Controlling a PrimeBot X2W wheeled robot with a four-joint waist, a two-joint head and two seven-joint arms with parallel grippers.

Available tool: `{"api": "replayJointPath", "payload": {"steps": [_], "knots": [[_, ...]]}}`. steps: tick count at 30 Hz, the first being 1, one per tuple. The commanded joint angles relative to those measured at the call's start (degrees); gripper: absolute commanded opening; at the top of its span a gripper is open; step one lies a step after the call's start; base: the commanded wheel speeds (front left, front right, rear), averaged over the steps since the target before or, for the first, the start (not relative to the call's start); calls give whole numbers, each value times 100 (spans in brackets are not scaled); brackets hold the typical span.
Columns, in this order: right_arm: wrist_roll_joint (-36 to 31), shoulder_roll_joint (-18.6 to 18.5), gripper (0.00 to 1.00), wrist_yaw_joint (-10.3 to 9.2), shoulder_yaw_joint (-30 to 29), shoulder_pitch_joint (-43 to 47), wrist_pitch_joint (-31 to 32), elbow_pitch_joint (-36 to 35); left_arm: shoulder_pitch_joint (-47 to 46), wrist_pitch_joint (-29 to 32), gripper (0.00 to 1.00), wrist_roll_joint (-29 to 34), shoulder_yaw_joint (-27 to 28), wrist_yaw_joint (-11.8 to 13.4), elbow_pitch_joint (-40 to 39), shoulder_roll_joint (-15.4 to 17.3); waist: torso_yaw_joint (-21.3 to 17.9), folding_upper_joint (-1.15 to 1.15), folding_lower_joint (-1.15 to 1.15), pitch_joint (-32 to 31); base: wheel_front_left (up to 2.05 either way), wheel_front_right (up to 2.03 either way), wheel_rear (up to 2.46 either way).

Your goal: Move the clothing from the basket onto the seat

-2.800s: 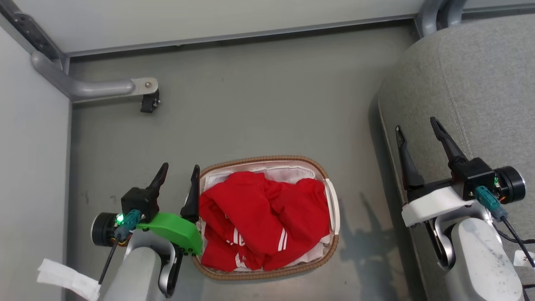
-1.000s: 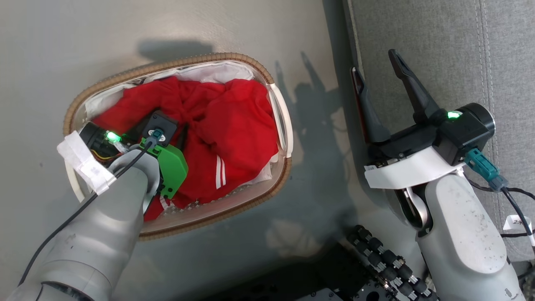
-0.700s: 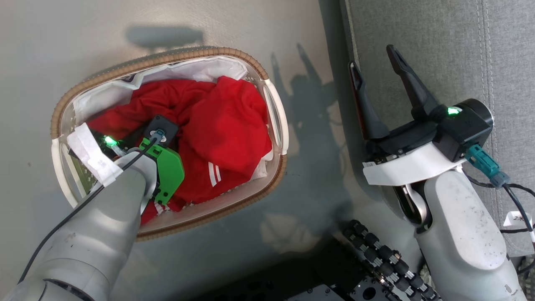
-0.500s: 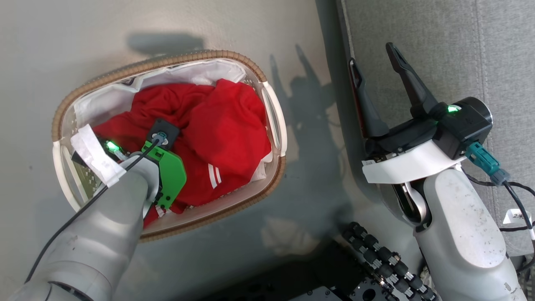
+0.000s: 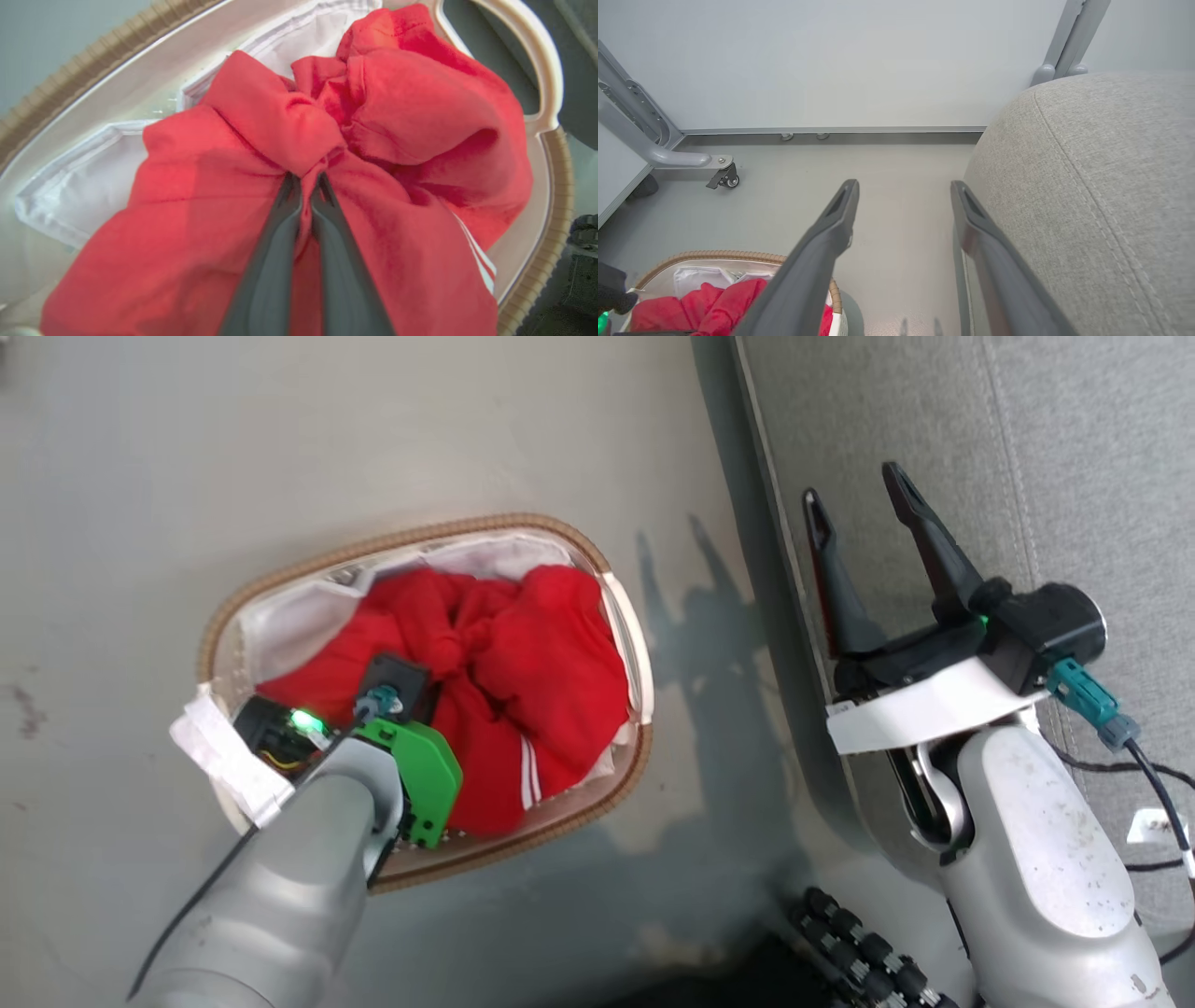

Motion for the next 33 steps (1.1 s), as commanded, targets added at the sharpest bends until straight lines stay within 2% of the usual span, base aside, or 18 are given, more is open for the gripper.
{"api": "replayJointPath", "payload": {"steps": [1,8,21,33], "knots": [[19,-24,100,-4,-57,98,-12,46,118,-69,0,-73,-18,-29,-37,-20,315,0,0,-509,0,0,0],[-73,-26,100,-5,-335,398,-12,260,505,-211,0,-214,29,-29,-316,-90,632,0,0,-1342,0,0,0],[-186,-27,100,-5,-541,1154,-12,620,1715,-216,0,115,916,128,-1755,56,1012,0,0,-2745,0,0,0],[-231,-26,100,-5,-560,1725,-12,833,2405,-216,0,620,1689,77,-2870,-114,1196,0,0,-3615,0,0,0]]}}
